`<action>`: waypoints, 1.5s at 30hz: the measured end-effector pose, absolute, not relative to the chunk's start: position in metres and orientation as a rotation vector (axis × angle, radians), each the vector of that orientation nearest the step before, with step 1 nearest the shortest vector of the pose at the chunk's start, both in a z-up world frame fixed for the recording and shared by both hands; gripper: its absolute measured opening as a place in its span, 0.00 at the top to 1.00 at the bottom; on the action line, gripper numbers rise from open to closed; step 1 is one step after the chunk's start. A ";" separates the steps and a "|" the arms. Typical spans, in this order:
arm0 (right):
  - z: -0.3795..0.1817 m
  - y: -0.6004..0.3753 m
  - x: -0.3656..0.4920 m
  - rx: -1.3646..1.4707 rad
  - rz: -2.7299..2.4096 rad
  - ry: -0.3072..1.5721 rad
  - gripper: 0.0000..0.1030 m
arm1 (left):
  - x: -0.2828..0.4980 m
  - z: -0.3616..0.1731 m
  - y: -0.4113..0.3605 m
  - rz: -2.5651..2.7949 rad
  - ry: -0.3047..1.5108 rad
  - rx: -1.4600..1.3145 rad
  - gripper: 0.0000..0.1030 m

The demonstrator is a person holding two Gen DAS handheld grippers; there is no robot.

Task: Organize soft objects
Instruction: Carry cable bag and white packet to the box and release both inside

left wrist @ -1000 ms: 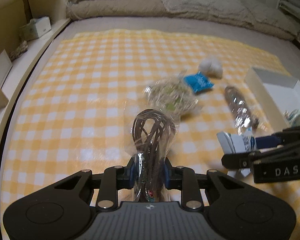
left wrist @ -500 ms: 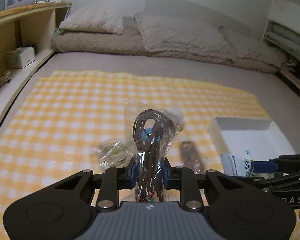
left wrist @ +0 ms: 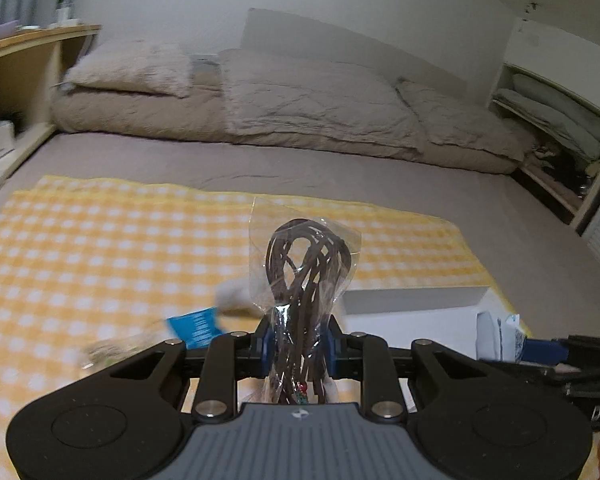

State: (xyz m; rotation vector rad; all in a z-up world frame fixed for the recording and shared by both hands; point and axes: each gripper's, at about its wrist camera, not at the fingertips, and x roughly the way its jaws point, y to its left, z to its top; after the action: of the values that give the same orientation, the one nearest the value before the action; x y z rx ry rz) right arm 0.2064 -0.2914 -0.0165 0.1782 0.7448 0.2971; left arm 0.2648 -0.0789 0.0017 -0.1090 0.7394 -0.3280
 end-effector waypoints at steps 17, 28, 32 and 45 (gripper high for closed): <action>-0.024 -0.402 0.191 0.172 0.114 0.736 0.35 | 0.304 -0.059 -0.234 -0.734 0.745 0.404 0.75; -0.054 -0.443 0.186 0.159 0.040 0.846 0.35 | 0.336 -0.098 -0.264 -0.724 0.708 0.462 0.32; -0.058 -0.447 0.187 0.147 0.037 0.862 0.35 | 0.337 -0.109 -0.264 -0.717 0.754 0.490 0.32; -0.079 -0.452 0.194 0.086 0.040 0.976 0.35 | 0.321 -0.102 -0.244 -0.703 0.827 0.397 0.26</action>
State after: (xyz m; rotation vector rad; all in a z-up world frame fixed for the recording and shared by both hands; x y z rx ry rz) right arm 0.1936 -0.4518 -0.0787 0.0861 0.9758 0.0403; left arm 0.3209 -0.2441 -0.1024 0.3969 0.8270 -0.7027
